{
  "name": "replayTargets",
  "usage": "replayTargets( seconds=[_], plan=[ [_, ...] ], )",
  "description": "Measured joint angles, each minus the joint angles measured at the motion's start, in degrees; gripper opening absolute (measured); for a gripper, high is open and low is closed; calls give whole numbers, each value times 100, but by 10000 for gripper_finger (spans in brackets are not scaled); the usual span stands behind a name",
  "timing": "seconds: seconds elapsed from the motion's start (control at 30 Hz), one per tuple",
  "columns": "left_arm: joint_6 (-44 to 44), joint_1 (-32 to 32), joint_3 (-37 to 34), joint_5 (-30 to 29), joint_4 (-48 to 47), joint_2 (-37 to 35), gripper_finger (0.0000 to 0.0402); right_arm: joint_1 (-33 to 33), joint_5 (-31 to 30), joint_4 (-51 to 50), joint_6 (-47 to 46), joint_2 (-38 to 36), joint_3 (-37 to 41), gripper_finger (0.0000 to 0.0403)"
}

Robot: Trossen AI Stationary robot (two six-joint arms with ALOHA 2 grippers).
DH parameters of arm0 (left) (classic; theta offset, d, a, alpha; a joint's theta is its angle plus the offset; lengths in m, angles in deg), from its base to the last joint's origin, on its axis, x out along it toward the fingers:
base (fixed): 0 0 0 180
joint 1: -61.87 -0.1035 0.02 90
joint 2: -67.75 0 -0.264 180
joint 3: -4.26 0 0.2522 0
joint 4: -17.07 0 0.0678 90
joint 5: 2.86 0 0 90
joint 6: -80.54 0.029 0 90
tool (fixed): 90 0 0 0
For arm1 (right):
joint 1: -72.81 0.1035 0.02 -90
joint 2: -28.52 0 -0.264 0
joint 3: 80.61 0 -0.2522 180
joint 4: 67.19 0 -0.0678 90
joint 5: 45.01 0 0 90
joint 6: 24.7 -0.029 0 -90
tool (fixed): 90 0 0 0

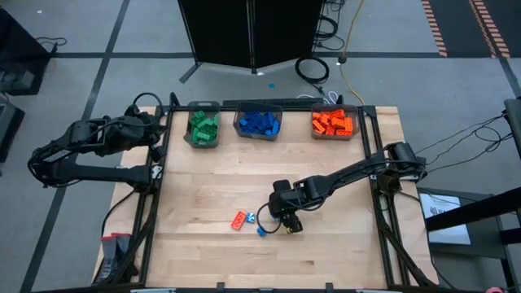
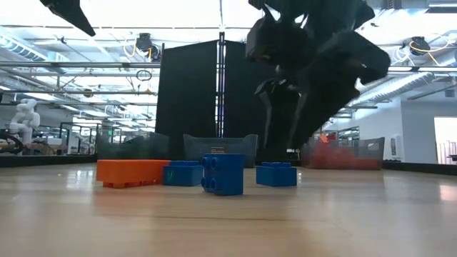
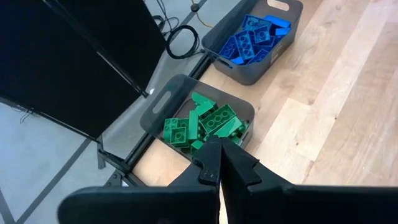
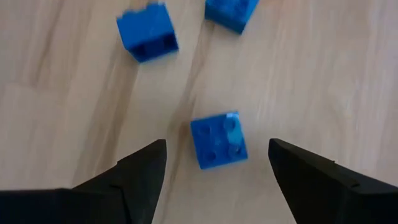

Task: Sort blocks
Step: Put the blue game piece into the middle black bin

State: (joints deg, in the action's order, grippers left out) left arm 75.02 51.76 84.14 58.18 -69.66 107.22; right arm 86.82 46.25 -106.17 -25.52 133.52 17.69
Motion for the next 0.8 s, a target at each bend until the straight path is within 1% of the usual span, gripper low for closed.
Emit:
replayTargets(
  seconds=[0.2,0.53,0.7,0.8],
  plan=[
    [4,2,0,23,0,-2,0,-3,15,-8,3,132,-3,277],
    [0,0,1,23,0,0,0,-1,61,260,4,487,-3,277],
    [-2,1,0,23,0,0,0,-3,57,323,4,494,-5,276],
    [-2,0,0,23,0,-2,0,-3,57,318,4,494,-4,268]
  ],
)
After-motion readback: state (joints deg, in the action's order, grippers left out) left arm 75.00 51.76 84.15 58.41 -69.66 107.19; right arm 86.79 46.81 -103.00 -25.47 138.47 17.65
